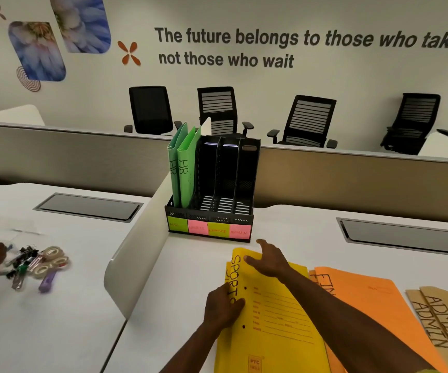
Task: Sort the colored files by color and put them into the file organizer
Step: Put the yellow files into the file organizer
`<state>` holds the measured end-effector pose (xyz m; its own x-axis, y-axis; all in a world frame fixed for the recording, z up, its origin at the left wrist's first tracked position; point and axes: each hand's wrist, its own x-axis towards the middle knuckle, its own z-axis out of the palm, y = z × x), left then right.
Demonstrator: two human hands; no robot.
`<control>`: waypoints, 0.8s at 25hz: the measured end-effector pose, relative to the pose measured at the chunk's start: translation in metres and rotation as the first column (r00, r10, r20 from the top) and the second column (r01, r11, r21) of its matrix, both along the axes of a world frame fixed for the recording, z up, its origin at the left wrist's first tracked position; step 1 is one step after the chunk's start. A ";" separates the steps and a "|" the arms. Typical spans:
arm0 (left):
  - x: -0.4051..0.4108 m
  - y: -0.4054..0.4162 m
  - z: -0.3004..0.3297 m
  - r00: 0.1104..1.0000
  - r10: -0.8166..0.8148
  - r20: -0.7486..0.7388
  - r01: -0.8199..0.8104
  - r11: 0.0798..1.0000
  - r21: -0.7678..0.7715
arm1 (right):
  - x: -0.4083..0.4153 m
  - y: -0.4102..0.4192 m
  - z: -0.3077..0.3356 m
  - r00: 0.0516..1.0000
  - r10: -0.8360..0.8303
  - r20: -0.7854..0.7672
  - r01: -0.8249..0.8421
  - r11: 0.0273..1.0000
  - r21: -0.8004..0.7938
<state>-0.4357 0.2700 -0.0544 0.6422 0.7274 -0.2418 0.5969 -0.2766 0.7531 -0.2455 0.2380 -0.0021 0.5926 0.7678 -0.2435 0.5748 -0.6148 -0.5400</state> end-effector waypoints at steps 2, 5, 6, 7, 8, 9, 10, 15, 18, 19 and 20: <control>-0.006 -0.003 -0.011 0.999 -0.010 -0.046 0.010 1.000 -0.016 | -0.003 -0.010 -0.018 0.999 0.048 0.021 -0.046 0.993 -0.112; -0.010 -0.005 -0.022 0.996 -0.050 -0.072 0.050 0.999 0.000 | -0.010 -0.017 -0.039 0.995 0.100 0.028 -0.091 0.971 -0.219; -0.011 -0.004 -0.025 0.993 -0.072 -0.094 0.074 0.997 0.017 | -0.013 -0.018 -0.044 0.994 0.106 0.023 -0.097 0.964 -0.248; -0.011 -0.004 -0.026 0.989 -0.089 -0.118 0.094 0.995 0.033 | -0.015 -0.019 -0.047 0.994 0.112 0.020 -0.102 0.957 -0.273; -0.011 -0.004 -0.027 0.986 -0.101 -0.130 0.107 0.993 0.047 | -0.016 -0.020 -0.049 0.993 0.120 0.019 -0.109 0.951 -0.291; -0.011 -0.005 -0.027 0.986 -0.105 -0.127 0.112 0.992 0.052 | -0.017 -0.021 -0.050 0.992 0.127 0.019 -0.115 0.947 -0.300; -0.011 -0.006 -0.027 0.989 -0.098 -0.108 0.104 0.993 0.052 | -0.019 -0.022 -0.051 0.992 0.126 0.023 -0.114 0.947 -0.301; -0.002 -0.006 -0.021 0.977 0.199 0.080 -0.178 0.959 -0.219 | -0.047 -0.041 -0.072 0.998 -0.024 0.061 0.041 0.957 -0.288; 0.004 0.008 -0.012 0.911 0.411 0.046 -0.335 0.799 -0.499 | -0.063 -0.054 -0.091 0.996 -0.048 0.072 0.066 0.956 -0.285; 0.006 0.014 -0.011 0.888 0.459 0.022 -0.370 0.742 -0.559 | -0.066 -0.055 -0.094 0.997 -0.035 0.071 0.055 0.957 -0.286; 0.008 0.019 -0.011 0.871 0.491 0.008 -0.386 0.694 -0.608 | -0.068 -0.055 -0.095 0.997 -0.022 0.070 0.041 0.958 -0.285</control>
<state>-0.4276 0.2893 -0.0656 0.3523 0.6929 -0.6291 0.3972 0.4979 0.7709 -0.3130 0.1829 -0.0967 0.6370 0.6525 -0.4105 0.5808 -0.7564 -0.3009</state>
